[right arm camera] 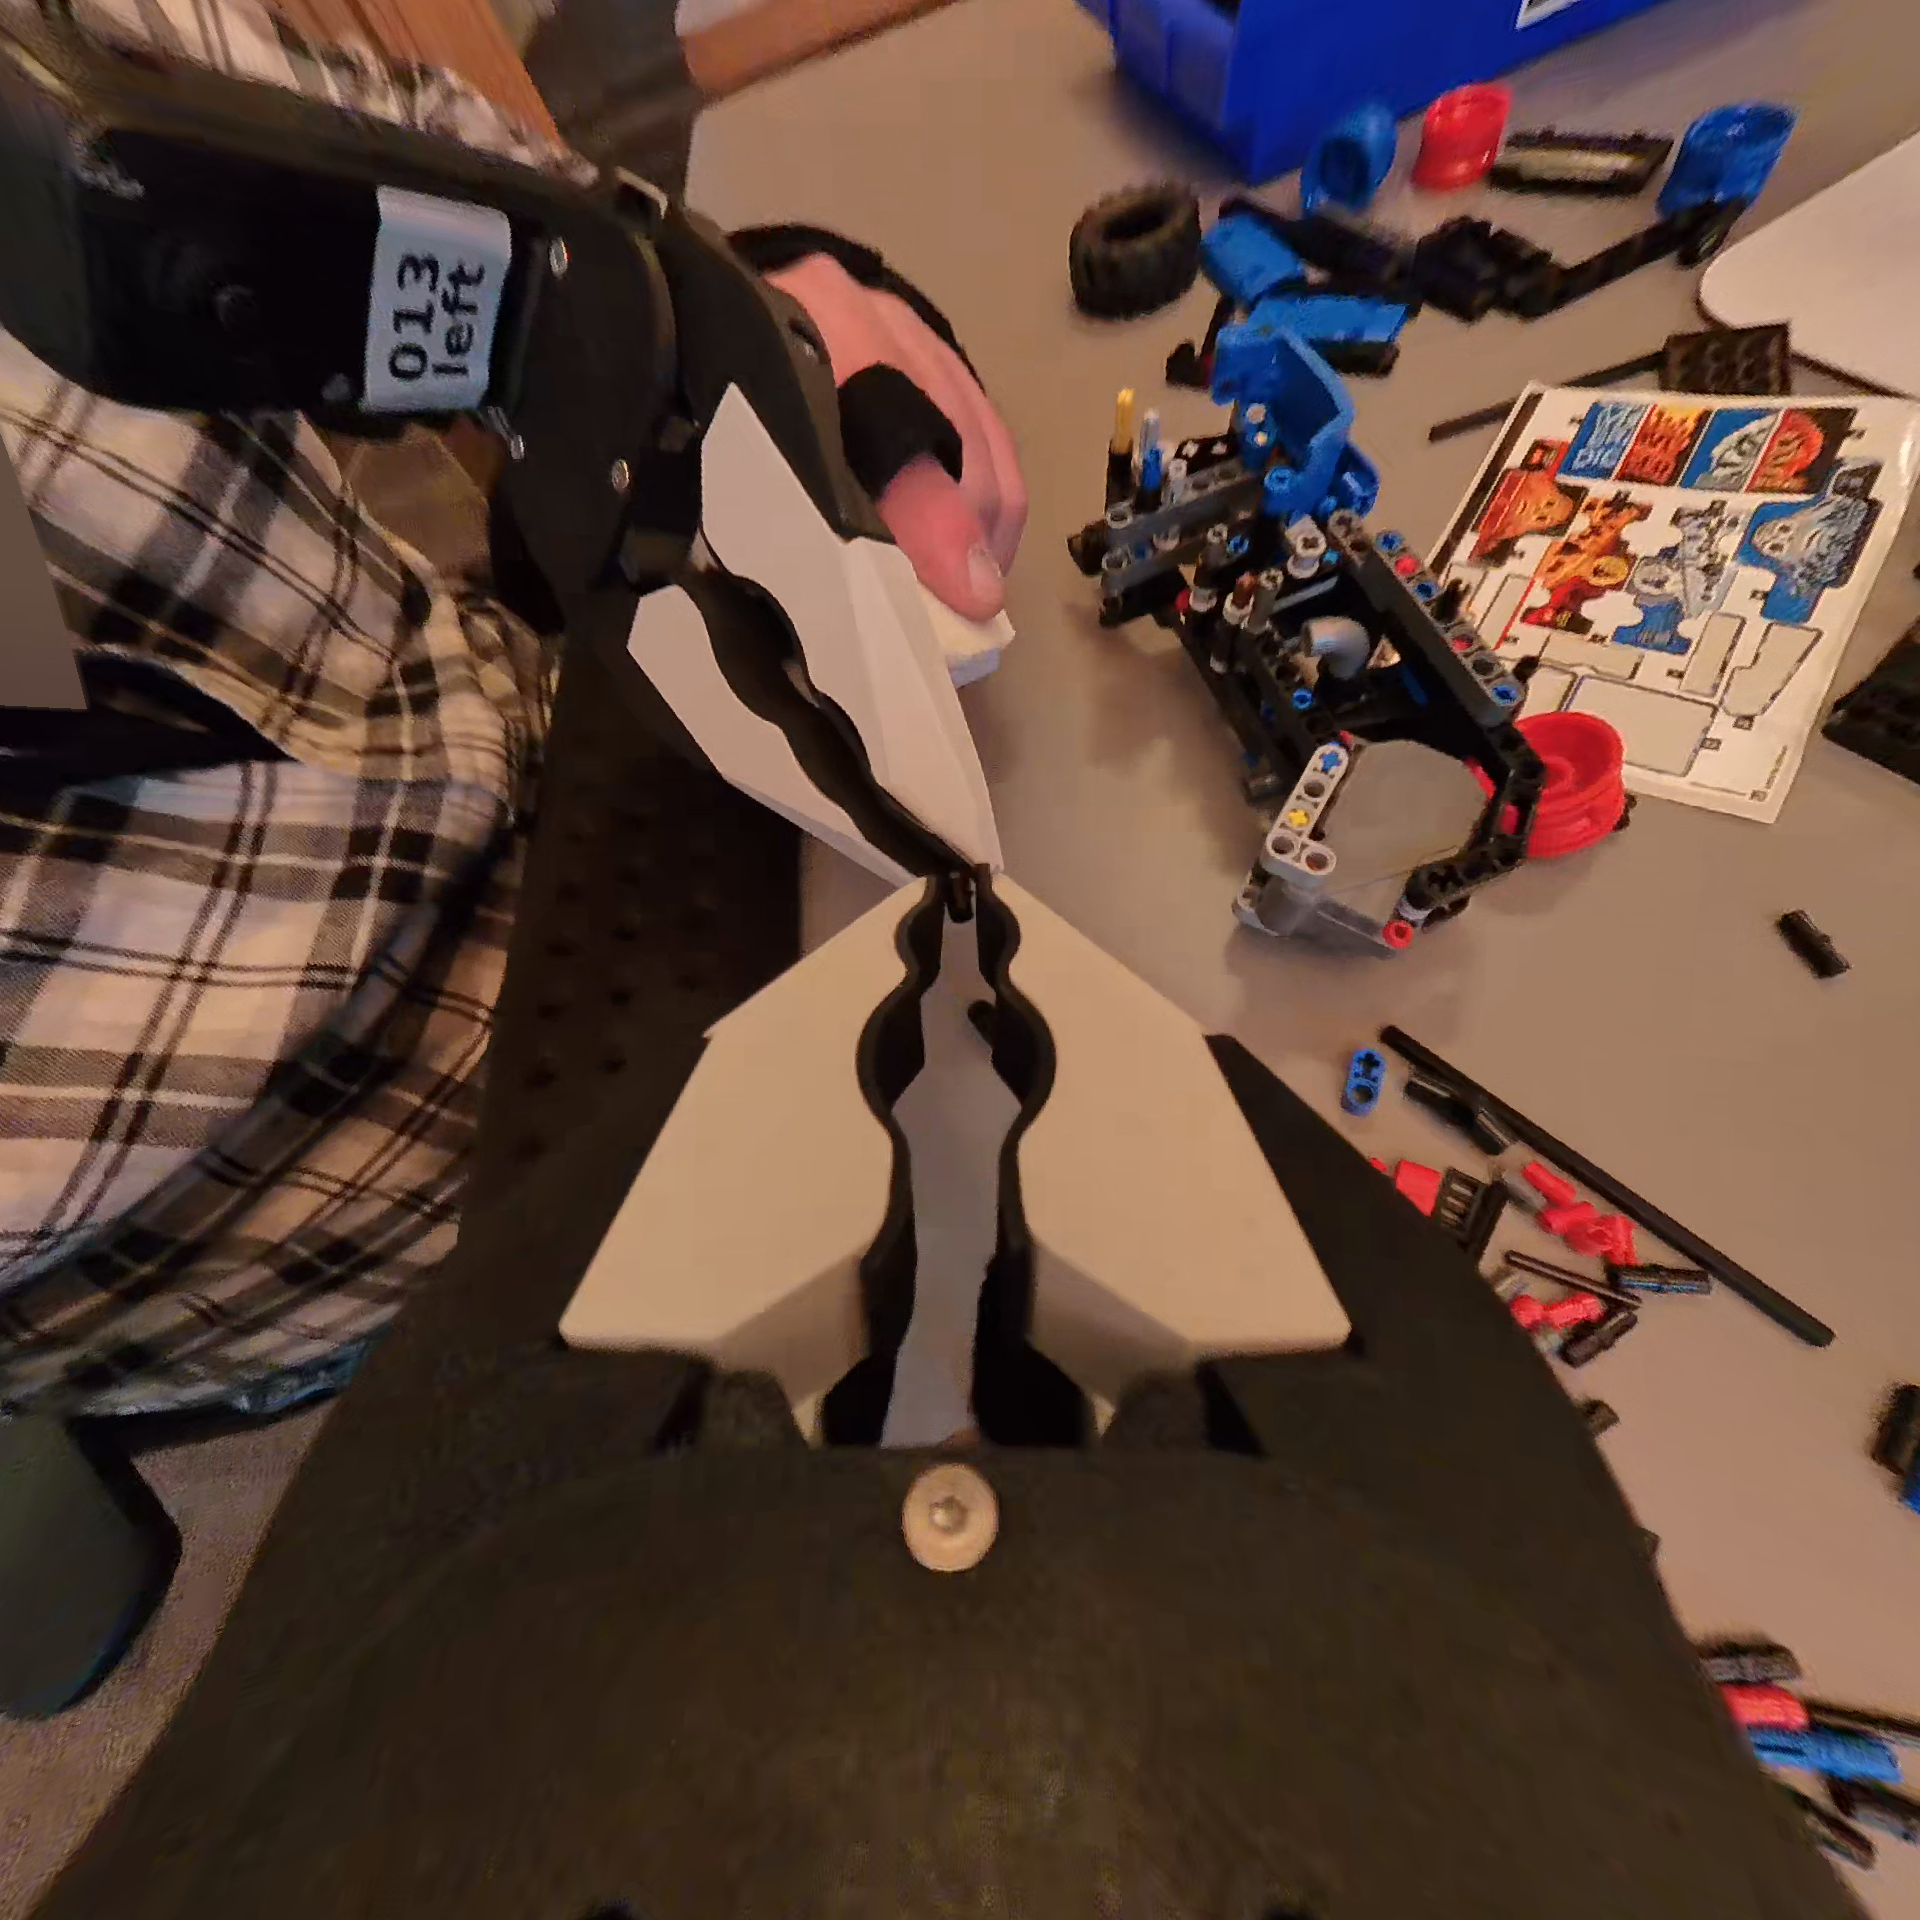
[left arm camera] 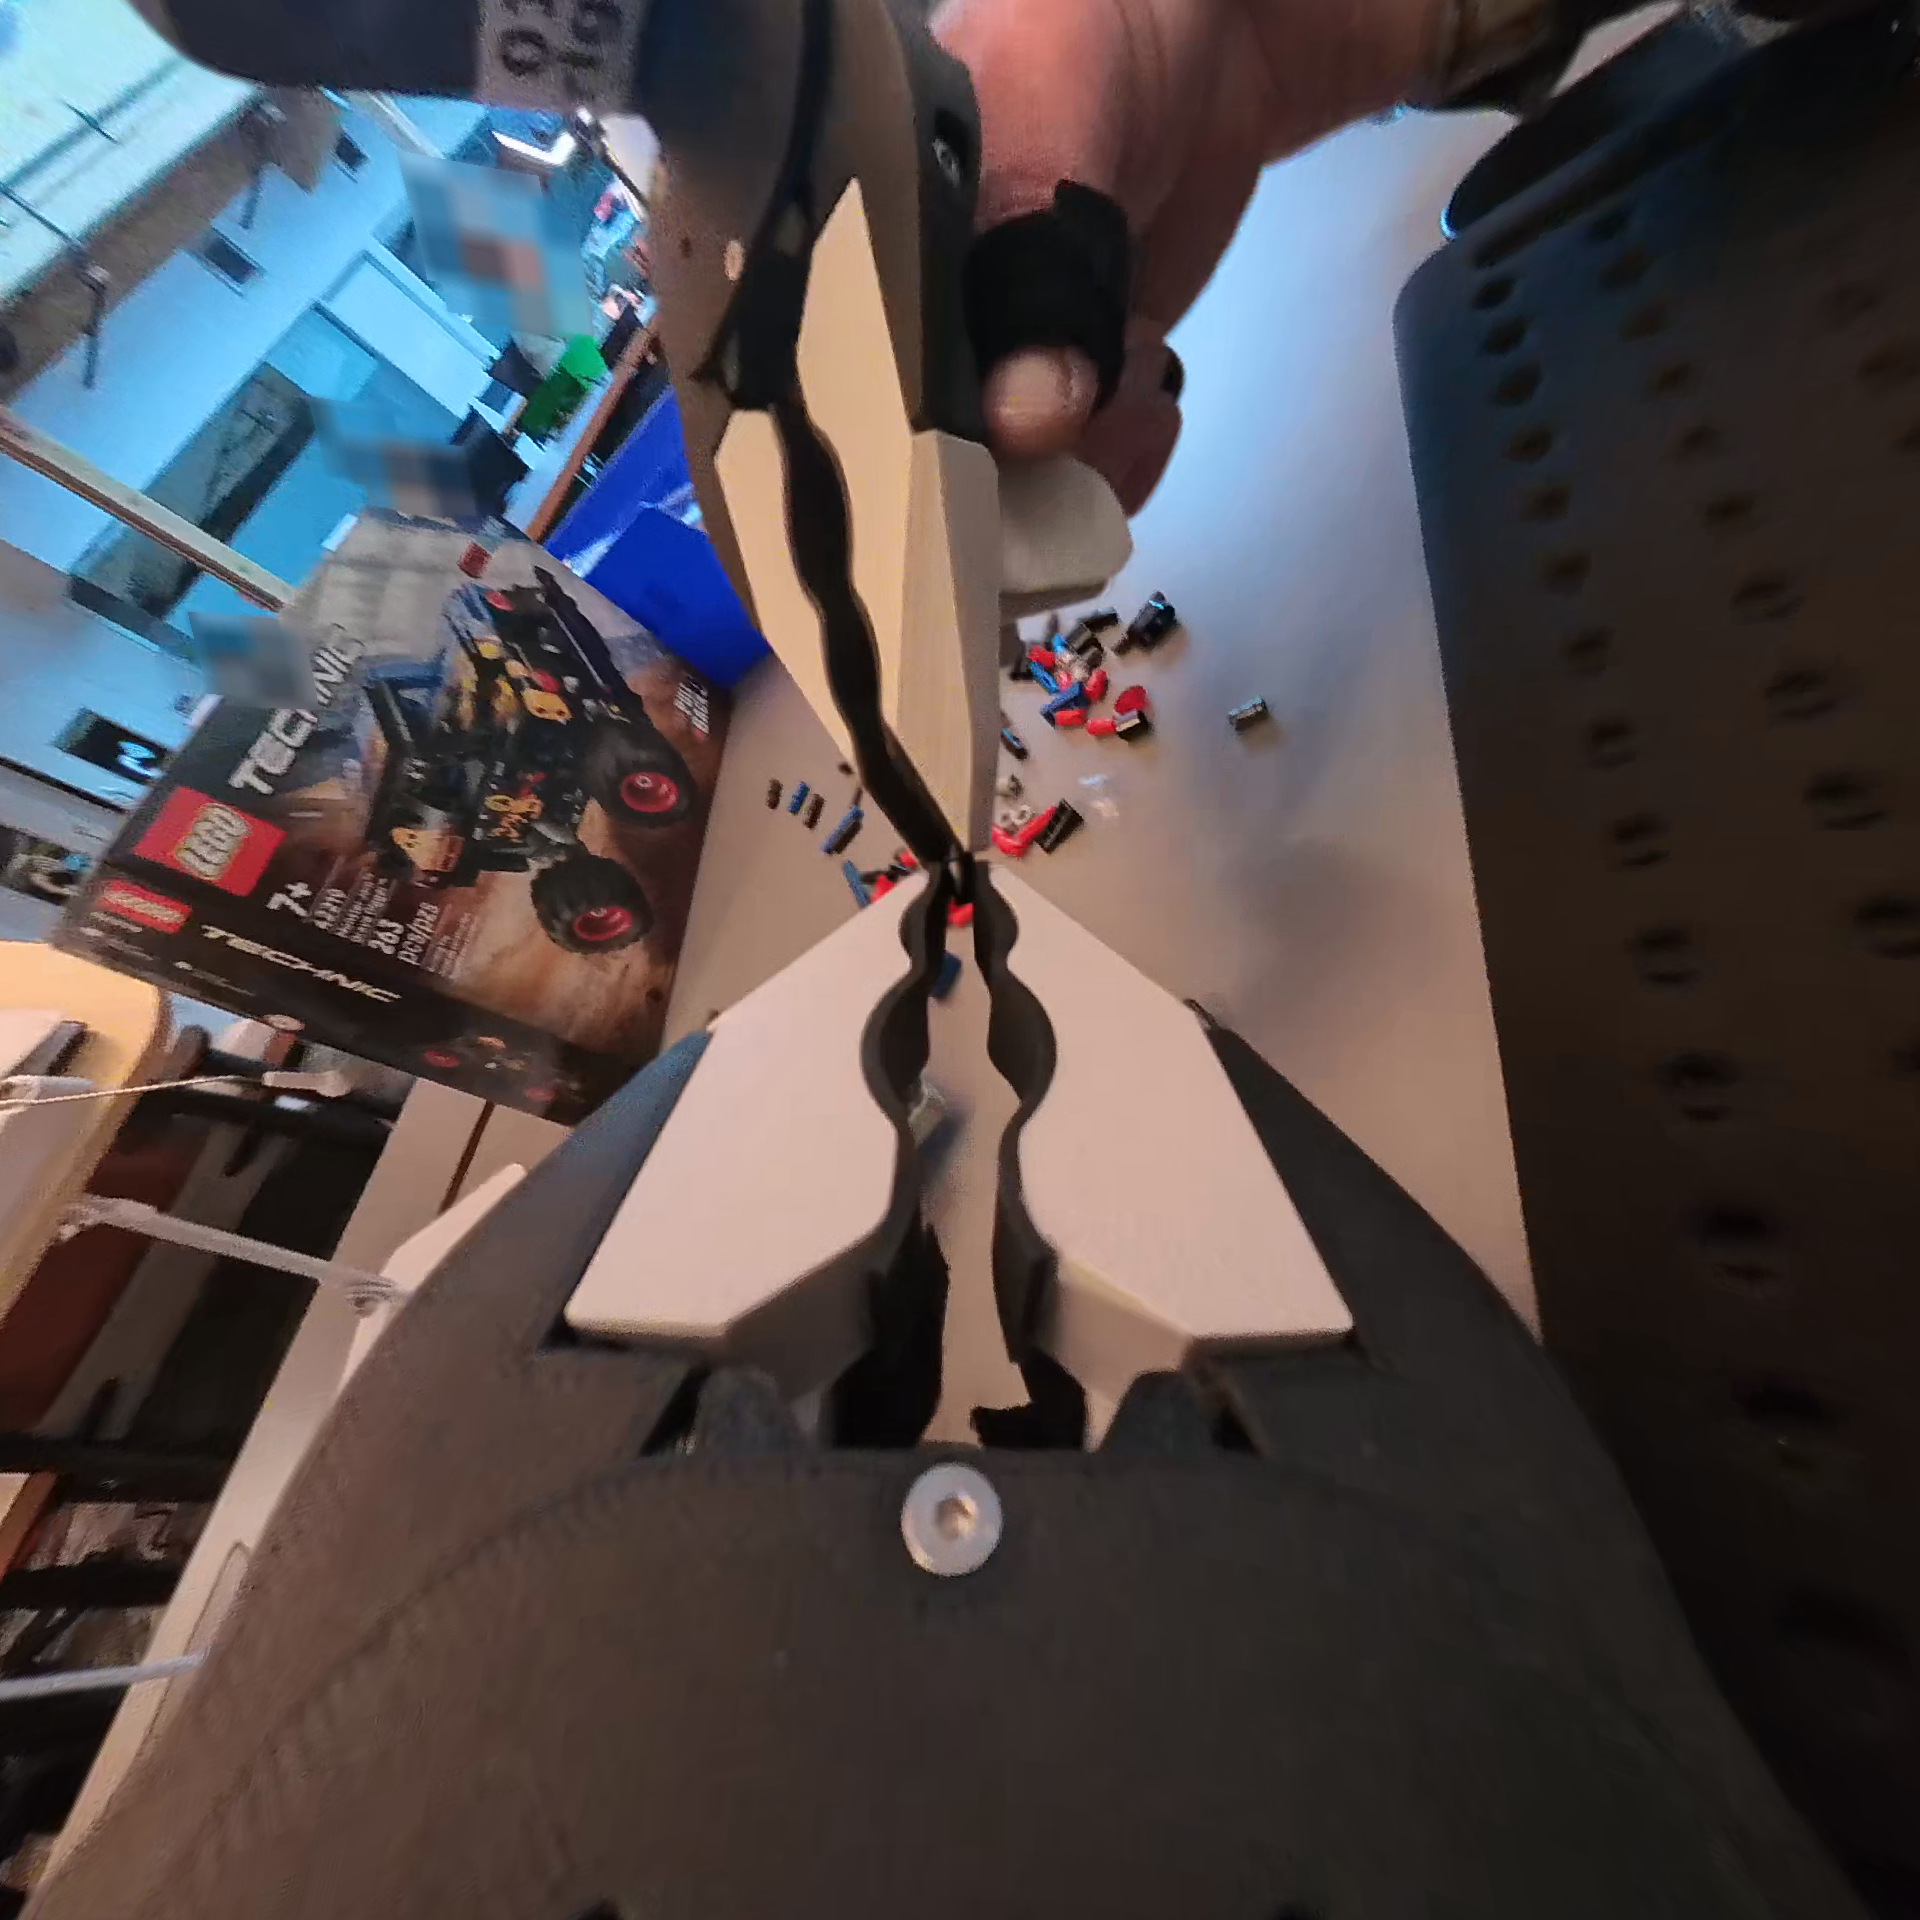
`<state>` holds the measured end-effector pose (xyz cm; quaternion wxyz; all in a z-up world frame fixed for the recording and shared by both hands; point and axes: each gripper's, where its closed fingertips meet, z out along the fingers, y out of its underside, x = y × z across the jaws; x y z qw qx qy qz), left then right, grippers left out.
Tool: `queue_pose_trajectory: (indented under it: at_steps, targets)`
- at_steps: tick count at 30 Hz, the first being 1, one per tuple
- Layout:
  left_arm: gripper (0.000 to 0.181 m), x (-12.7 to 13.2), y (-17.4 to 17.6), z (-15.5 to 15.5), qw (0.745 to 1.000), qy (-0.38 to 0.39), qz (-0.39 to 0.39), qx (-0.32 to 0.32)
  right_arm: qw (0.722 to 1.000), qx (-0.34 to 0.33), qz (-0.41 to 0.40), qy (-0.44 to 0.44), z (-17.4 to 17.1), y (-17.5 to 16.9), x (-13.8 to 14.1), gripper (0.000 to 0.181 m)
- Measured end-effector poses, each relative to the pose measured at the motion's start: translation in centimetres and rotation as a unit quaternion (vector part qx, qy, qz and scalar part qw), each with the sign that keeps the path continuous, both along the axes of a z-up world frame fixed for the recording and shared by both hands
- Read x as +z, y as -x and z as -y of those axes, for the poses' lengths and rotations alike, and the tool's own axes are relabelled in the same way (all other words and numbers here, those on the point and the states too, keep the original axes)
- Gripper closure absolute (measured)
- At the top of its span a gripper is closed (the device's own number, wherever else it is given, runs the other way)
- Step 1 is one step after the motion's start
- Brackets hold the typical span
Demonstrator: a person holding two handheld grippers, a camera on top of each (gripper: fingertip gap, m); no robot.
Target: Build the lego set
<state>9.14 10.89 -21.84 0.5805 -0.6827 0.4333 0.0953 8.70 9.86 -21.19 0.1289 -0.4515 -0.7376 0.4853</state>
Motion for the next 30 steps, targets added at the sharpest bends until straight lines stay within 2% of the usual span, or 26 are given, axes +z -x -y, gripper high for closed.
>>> queue_pose_trajectory:
  at_steps: [4,10,18,23,30]
  targets:
    - [0.179,1.1,0.0,0.2,1.000,-0.030,0.001,0.001,0.999,-0.014,-0.023,0.018,-0.1,0.0,0.7,0.172]
    - [0.178,2.0,0.1,0.3,0.999,-0.053,0.007,0.004,0.998,-0.017,-0.048,0.046,0.5,0.0,1.5,0.177]
    - [0.178,2.9,0.1,0.5,0.996,-0.084,-0.005,0.009,0.989,-0.022,-0.062,0.131,0.8,0.1,2.5,0.177]
    - [0.178,3.4,0.1,0.6,0.993,-0.114,-0.038,0.016,0.978,-0.018,-0.059,0.200,1.0,0.0,3.3,0.174]
    - [0.179,3.6,0.2,0.7,0.983,-0.150,-0.104,0.030,0.971,-0.027,-0.058,0.232,1.0,0.1,3.4,0.178]
